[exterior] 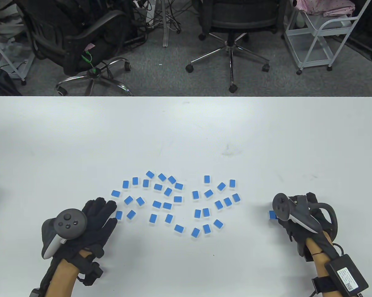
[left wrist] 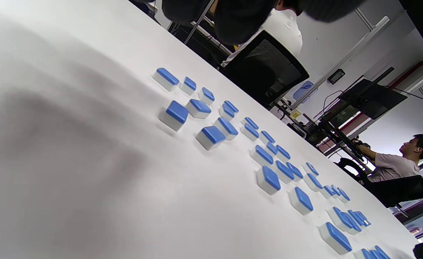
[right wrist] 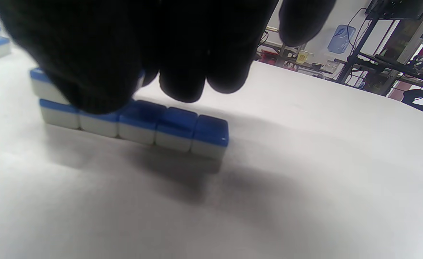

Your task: Build mahjong tile wall

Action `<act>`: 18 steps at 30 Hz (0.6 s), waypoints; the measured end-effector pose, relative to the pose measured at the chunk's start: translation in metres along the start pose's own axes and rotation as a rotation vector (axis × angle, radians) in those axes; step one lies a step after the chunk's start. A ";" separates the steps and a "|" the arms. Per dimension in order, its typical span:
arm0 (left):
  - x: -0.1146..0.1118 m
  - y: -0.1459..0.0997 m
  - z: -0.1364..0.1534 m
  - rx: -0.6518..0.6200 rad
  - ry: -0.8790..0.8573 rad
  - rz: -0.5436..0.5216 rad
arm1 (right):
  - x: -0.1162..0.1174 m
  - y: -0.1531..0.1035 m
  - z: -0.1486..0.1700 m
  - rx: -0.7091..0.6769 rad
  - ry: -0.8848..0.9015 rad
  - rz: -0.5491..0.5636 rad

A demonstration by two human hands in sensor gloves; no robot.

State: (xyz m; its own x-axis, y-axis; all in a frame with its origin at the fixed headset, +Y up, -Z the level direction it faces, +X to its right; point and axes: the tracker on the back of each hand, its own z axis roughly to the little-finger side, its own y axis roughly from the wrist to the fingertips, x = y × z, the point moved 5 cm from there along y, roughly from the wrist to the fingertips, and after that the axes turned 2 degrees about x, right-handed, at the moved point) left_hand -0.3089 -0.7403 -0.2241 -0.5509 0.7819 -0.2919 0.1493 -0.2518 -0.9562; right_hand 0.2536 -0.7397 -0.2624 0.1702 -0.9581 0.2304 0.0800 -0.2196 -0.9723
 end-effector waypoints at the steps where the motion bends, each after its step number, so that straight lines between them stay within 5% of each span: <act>1: 0.000 0.000 0.000 0.000 -0.001 -0.001 | 0.000 0.000 -0.001 -0.002 -0.002 0.000; 18: 0.000 -0.001 0.000 0.004 -0.001 0.006 | 0.003 0.001 -0.003 -0.011 -0.002 -0.006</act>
State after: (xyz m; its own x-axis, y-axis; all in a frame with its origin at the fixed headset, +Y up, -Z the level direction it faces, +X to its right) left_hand -0.3092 -0.7402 -0.2235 -0.5511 0.7794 -0.2979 0.1494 -0.2591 -0.9542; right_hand 0.2509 -0.7434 -0.2630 0.1721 -0.9562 0.2366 0.0698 -0.2277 -0.9712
